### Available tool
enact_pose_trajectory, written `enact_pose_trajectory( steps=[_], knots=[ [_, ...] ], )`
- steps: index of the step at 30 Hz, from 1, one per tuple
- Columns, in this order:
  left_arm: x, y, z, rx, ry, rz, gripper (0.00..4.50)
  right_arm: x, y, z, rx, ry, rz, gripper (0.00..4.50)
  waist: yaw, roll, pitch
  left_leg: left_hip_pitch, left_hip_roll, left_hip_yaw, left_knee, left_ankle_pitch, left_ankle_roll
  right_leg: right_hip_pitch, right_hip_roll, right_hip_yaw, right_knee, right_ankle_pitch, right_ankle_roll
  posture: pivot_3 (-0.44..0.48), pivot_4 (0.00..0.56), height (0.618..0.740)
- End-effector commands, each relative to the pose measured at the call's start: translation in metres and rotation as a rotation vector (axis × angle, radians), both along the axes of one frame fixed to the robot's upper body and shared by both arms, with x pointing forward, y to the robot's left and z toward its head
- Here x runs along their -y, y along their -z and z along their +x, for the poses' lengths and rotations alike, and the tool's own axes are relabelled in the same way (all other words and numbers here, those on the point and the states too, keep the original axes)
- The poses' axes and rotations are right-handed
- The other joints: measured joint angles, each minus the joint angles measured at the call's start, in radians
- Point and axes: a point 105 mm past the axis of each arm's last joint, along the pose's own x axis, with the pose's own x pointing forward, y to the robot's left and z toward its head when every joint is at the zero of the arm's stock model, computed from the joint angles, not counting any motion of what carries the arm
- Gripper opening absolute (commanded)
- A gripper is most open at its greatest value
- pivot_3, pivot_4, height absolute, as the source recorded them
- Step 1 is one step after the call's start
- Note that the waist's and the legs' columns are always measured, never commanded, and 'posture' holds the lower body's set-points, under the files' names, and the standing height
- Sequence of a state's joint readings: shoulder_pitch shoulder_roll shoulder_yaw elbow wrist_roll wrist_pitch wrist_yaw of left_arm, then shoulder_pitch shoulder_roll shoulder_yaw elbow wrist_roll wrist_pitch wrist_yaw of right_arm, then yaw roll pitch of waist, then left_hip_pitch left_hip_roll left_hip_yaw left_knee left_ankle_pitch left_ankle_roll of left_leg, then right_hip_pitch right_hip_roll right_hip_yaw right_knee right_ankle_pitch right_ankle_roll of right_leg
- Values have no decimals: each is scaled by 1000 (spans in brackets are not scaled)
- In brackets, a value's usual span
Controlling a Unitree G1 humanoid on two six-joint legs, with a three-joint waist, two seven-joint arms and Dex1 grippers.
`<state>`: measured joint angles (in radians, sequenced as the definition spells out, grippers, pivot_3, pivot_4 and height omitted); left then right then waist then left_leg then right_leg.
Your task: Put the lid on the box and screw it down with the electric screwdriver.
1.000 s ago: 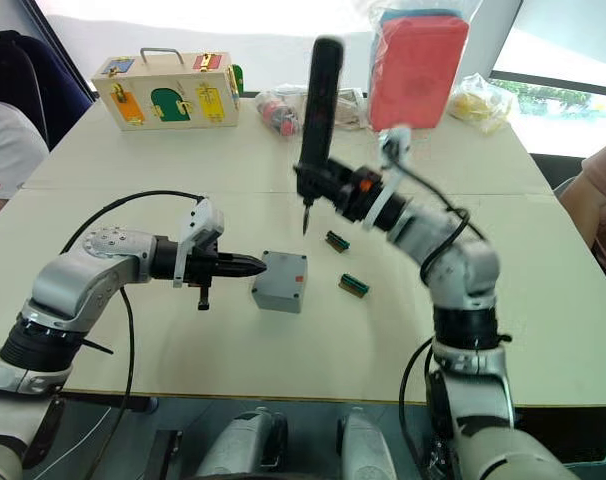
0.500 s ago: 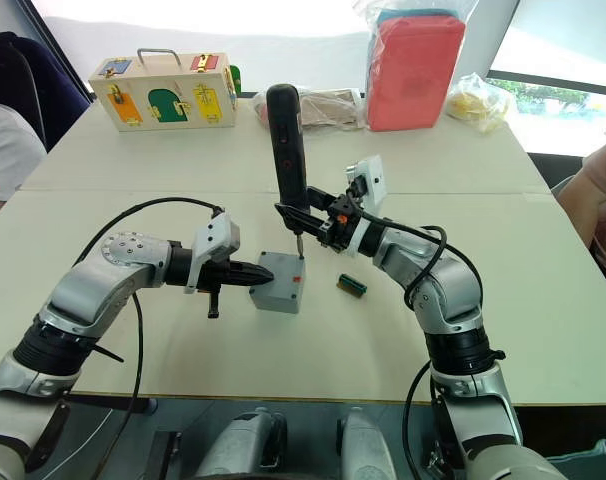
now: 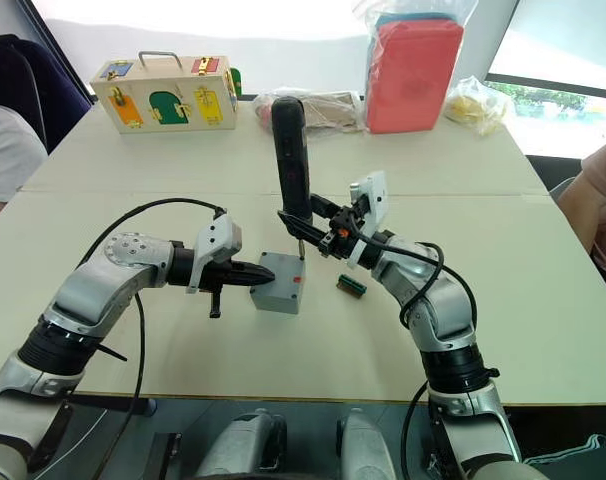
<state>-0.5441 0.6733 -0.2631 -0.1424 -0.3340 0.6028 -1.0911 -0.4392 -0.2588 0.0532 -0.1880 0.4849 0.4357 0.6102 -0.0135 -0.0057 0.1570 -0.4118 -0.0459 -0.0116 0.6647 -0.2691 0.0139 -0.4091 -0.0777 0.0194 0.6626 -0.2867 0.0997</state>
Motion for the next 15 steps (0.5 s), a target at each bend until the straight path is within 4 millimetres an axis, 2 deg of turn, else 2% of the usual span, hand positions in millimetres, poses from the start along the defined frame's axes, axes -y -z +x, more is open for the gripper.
enact_pose_trajectory(
  steps=[1, 5, 10, 15],
  knots=[
    [-5, 10, -2, -21, -6, 35, 0, 4, 31, 5, -112, 64, -56, 1752, 0, 0, 0, 4, 0, 0, -1, -1, 1, 4, 0, 0, -1, 0, 0, 0, 150, 738],
    [-4, 12, -2, -25, -4, 35, 0, 5, 50, 7, -159, 101, -114, 1752, 0, 0, -4, 5, 0, 0, -1, -1, 1, 6, 0, 0, -2, 0, 0, 0, 150, 738],
    [-5, 14, -1, -25, -3, 37, 0, 4, 47, 8, -173, 106, -88, 1752, 2, -2, -11, 6, 0, -1, -1, -1, 1, 7, 0, 0, -3, 0, 0, 0, 150, 738],
    [-6, 15, -1, -25, -1, 40, 0, 3, 56, 3, -179, 94, -127, 1752, 1, -2, -12, 9, 0, -2, -2, -1, 2, 12, -1, 0, -6, 0, 0, 0, 150, 738]
  ],
)
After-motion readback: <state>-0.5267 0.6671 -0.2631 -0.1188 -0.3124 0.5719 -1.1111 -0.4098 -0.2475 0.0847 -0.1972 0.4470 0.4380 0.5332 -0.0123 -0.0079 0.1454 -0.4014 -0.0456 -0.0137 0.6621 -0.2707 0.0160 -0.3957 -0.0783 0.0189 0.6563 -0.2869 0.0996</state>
